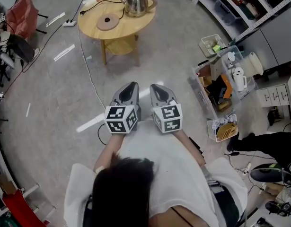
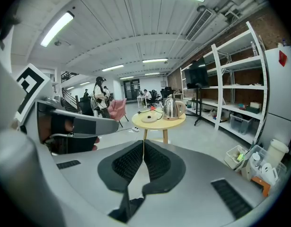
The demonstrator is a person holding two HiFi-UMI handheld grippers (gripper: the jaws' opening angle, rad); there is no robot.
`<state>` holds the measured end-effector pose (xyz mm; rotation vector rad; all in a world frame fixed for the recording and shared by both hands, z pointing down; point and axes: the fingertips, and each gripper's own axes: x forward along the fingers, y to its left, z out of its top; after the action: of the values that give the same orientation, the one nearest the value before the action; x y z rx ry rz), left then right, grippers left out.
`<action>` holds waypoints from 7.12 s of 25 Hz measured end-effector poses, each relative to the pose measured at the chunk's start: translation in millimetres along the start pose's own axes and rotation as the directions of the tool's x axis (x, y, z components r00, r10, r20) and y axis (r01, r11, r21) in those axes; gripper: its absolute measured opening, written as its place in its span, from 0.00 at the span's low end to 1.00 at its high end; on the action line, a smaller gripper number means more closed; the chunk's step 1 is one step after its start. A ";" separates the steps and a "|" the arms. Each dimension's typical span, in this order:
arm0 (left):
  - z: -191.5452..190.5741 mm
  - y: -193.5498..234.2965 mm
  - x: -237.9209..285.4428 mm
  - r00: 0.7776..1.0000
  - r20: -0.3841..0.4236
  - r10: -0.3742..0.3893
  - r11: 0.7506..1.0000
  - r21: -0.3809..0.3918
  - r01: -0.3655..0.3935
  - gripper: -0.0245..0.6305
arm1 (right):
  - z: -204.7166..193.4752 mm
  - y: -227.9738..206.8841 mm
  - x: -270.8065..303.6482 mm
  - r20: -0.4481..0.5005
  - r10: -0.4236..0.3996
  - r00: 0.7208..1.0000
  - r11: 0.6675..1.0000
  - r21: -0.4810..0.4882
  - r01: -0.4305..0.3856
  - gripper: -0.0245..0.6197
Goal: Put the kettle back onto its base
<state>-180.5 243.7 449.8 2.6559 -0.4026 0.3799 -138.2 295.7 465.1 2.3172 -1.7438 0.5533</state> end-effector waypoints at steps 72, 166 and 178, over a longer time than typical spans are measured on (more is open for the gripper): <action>120.4 157.8 206.8 0.984 -0.105 -0.143 0.990 0.004 0.144 0.11 | 94.2 -69.8 249.0 -0.017 0.010 1.000 0.987 0.163 -0.007 0.08; 166.9 217.1 365.9 0.991 -0.136 -0.006 0.999 -0.051 -0.001 0.11 | 143.9 -255.4 380.9 -0.023 -0.098 0.995 0.979 0.178 0.100 0.21; 179.0 215.2 391.3 0.990 -0.130 0.050 0.997 -0.049 -0.056 0.11 | 164.4 -297.5 410.9 -0.004 -0.102 0.995 0.989 0.103 0.102 0.31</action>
<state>143.4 -108.7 499.3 2.5566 -0.4371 0.5461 273.5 -41.2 501.9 2.4608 -1.6219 0.6380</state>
